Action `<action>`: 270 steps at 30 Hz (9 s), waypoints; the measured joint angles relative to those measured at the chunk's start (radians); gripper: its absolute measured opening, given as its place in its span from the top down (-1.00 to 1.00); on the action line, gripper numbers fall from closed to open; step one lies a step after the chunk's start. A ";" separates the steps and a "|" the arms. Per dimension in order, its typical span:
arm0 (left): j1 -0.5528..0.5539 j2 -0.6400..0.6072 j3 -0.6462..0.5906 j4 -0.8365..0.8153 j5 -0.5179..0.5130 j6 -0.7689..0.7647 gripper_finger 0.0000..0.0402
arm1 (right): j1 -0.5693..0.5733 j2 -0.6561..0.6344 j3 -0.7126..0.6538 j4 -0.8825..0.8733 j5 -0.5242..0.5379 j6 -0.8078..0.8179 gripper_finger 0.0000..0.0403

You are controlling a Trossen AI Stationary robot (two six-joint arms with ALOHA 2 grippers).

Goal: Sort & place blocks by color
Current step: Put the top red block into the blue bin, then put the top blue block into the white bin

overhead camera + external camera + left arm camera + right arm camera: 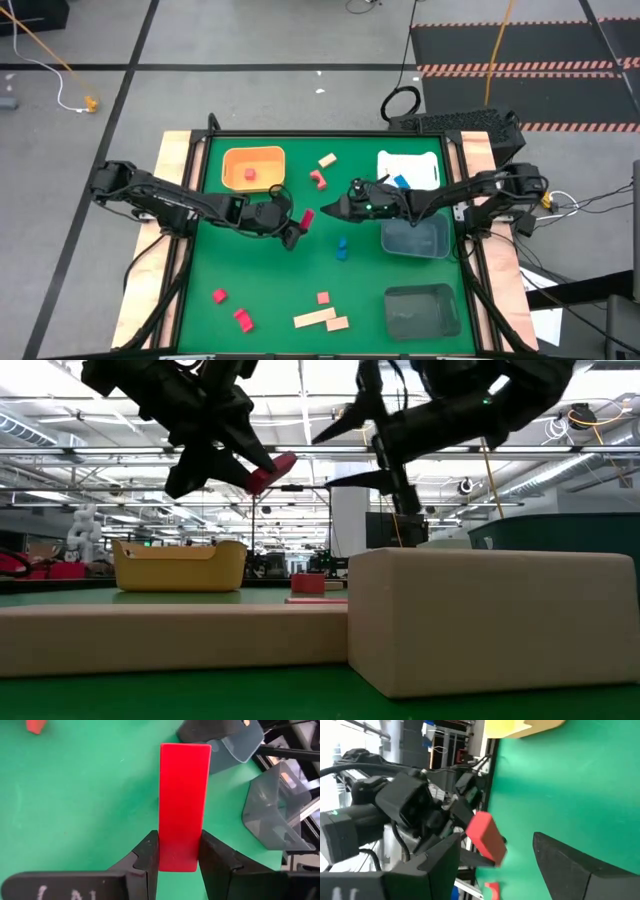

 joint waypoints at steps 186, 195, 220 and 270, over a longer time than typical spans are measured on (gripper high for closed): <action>0.059 0.013 0.006 0.091 0.043 0.100 -0.65 | 0.093 -0.473 0.121 -1.036 -0.043 -0.703 -0.12; -0.069 0.013 0.006 0.089 -0.035 -0.055 -0.65 | 0.188 -0.376 0.121 -0.964 -0.020 -1.047 -0.12; -0.212 0.013 0.006 0.099 -0.035 -0.250 -0.65 | 0.101 0.011 0.121 -0.731 -0.054 -2.099 -0.12; -0.190 0.012 0.006 0.065 -0.036 -0.182 -0.65 | 0.085 0.230 0.121 -0.492 -0.130 -1.767 0.54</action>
